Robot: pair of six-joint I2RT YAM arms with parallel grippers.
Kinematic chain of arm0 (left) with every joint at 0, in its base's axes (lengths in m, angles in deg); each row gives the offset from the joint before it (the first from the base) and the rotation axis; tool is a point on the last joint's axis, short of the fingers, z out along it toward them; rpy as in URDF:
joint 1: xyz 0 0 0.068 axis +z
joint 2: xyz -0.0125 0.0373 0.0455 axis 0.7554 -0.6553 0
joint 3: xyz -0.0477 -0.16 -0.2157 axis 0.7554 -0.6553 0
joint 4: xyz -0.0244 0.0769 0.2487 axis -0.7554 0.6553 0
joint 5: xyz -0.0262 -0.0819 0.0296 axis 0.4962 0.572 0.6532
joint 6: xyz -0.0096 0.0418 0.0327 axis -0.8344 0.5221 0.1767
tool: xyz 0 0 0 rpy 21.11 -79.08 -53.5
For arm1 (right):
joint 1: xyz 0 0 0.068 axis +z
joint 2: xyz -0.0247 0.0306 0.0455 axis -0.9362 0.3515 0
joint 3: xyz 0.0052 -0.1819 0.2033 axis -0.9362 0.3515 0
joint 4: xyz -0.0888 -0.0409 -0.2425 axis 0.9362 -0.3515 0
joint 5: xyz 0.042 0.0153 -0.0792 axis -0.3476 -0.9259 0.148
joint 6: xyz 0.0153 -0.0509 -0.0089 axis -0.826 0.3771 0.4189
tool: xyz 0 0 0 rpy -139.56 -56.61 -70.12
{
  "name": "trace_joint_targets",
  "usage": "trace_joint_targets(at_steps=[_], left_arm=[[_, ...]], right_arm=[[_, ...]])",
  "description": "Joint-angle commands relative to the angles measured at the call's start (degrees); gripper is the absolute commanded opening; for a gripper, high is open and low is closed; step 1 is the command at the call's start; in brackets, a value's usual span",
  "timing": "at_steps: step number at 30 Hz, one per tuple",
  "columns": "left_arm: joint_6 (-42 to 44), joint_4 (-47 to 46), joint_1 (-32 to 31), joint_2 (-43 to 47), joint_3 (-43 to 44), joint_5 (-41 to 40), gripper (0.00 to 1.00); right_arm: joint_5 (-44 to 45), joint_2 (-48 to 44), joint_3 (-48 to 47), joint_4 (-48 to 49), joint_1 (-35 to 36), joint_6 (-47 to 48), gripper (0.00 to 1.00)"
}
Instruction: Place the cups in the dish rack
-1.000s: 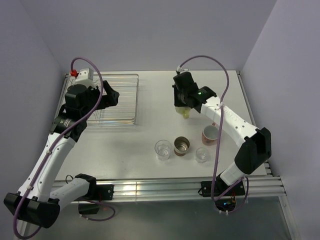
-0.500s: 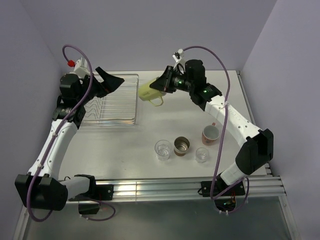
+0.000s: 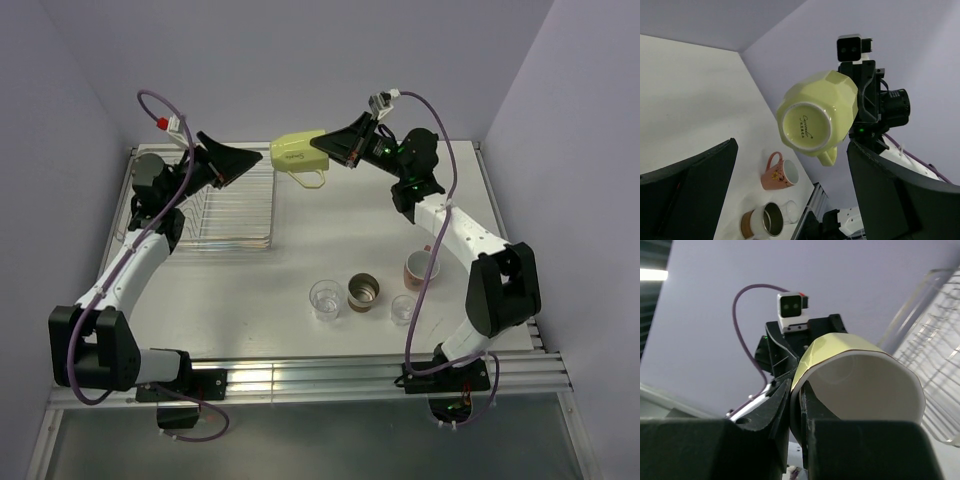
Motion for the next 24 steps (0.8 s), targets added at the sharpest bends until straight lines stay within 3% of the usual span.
trace_joint_targets(at_steps=[1,24], left_arm=[[-3.8,-10.7,-0.8,-0.3,-0.5,3.4,0.99],[-9.8,-21.9,-7.1,-7.6,2.6,1.9,0.99]], right_arm=[[-1.4,0.5,-1.4,15.0,0.4,-7.4,0.00],[-1.4,3.0,-2.2,18.7,2.3,-11.0,0.00]])
